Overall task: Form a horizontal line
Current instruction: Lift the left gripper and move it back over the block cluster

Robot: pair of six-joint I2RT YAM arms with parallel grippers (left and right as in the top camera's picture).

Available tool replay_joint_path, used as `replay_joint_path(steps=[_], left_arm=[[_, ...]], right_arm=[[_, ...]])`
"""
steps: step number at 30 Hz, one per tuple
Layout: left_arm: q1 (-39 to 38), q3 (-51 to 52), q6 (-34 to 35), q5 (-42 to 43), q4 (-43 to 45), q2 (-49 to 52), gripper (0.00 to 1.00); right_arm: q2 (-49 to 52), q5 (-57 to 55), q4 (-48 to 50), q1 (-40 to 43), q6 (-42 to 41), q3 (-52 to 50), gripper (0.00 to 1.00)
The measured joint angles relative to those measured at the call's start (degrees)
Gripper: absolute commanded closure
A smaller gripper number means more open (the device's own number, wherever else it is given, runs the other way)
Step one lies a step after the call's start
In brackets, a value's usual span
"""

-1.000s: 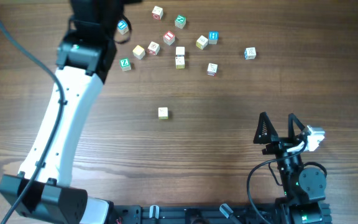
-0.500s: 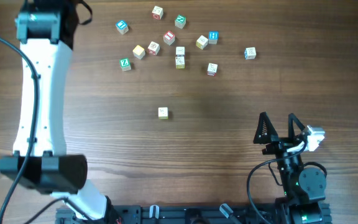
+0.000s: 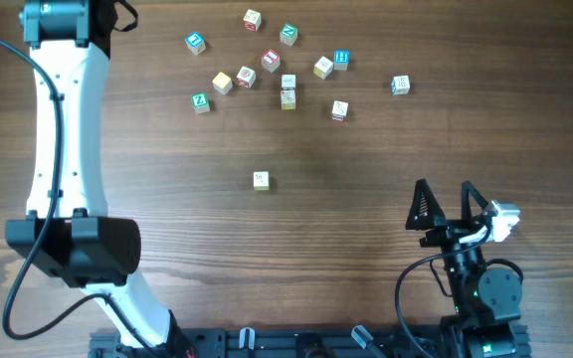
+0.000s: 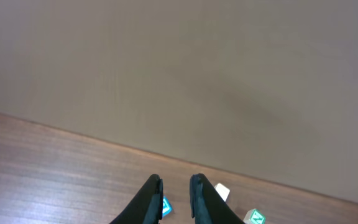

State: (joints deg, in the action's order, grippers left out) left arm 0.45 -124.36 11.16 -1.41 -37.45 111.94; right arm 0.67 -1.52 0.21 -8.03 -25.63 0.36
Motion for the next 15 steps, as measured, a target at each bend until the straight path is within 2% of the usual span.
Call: replay_joint_path(steps=[7, 15], left_arm=[[0.0, -0.1, 0.0, 0.0, -3.0, 2.2, 0.77], [-0.1, -0.2, 0.0, 0.0, -4.7, 8.6, 0.78]], right_arm=[[0.0, 0.0, 0.0, 0.0, 0.0, 0.0, 0.00], [0.0, 0.0, 0.0, 0.0, 0.0, 0.0, 0.00]])
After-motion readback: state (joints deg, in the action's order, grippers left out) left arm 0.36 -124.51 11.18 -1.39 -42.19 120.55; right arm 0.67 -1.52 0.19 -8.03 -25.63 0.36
